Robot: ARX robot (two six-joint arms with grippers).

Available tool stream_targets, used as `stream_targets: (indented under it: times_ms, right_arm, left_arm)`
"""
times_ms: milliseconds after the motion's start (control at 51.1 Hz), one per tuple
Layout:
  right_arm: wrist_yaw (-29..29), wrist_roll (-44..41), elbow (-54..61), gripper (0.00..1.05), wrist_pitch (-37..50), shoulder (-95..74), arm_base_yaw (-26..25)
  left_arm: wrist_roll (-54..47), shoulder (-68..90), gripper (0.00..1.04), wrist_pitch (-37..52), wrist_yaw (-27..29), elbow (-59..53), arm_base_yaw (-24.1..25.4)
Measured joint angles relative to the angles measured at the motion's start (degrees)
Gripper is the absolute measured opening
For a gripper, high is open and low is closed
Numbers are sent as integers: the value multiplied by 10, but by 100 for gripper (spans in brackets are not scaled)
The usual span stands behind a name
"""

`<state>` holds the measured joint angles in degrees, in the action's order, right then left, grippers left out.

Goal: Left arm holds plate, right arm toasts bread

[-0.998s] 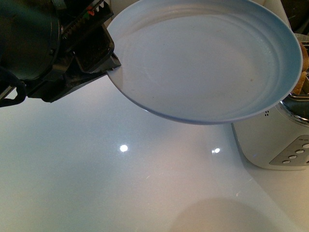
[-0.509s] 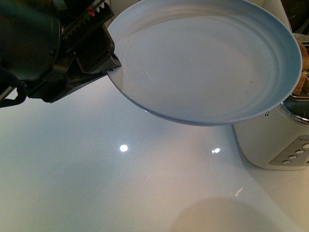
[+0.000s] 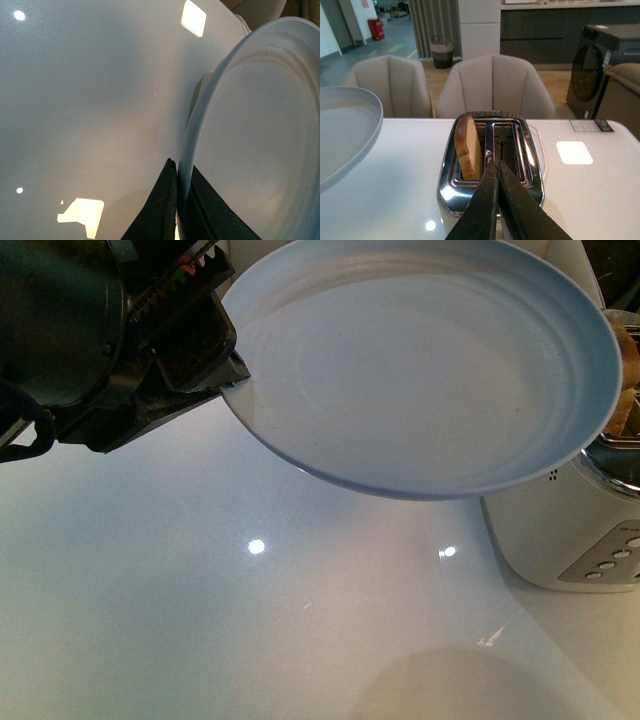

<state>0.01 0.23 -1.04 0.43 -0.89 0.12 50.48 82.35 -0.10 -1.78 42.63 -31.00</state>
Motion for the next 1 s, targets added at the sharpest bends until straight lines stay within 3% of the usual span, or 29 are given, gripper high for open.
stream_targets:
  times_ms: [215,450,548,743,782,998]
  right_arm:
    - [0,0,0,2,-3,5,0]
    - [0,-1,0,47,-3,5,0]
    - [0,-1,0,59,-3,5,0]
    - [0,-1,0,93,-3,5,0]
    - [0,0,0,97,-3,5,0]
    - [0,0,0,96,-3,5,0]
  left_arm:
    - [0,-1,3,0,0,0,0]
    - [0,-1,3,0,-1,0,0]
    - [0,-1,3,0,-1,0,0]
    - [0,-1,3,0,-1,0,0]
    - [0,-1,3,0,-1,0,0]
    - [0,-1,3,0,-1,0,0]
